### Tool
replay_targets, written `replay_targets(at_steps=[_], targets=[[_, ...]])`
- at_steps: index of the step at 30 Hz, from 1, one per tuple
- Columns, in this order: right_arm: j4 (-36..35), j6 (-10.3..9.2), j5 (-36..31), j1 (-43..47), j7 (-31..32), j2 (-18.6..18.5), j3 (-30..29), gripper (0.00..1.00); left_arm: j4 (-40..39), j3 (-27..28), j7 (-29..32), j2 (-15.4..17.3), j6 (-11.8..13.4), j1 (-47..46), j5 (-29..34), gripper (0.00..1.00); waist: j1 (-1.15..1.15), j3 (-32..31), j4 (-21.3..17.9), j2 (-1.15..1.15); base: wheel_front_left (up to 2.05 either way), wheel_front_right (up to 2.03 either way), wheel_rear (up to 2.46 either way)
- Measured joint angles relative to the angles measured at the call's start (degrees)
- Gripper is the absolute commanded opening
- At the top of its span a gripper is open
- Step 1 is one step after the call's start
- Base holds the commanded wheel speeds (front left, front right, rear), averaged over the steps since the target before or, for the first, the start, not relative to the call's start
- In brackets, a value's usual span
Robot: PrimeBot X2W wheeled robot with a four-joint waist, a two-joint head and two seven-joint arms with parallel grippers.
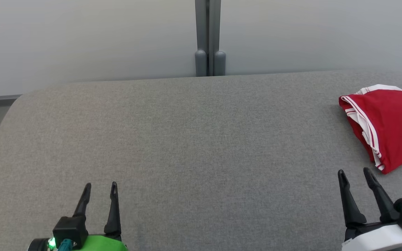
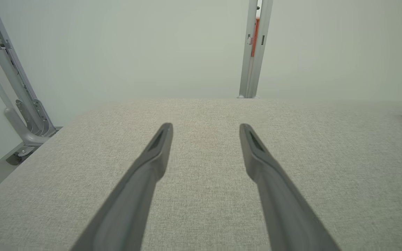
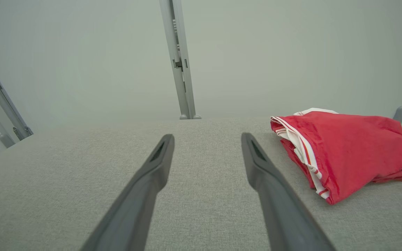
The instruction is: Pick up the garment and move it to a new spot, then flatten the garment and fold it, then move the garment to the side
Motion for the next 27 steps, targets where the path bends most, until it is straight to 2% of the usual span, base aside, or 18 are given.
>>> replay_targets(at_steps=[5,27], targets=[[2.13,0.0,1.49,0.1,0.09,0.74,0.36,0.0,1.74,-0.31,0.46,-0.87,-0.18,1.15,-1.35,0.0,0.0,0.02,-0.02,0.0,0.0,0.0,0.0],[8.4,0.0,24.35,-4.16,2.12,0.68,0.54,0.0,3.41,5.27,5.3,-2.82,-4.6,-0.48,-21.76,0.0,0.0,0.25,-0.27,0.0,0.0,0.0,0.0]])
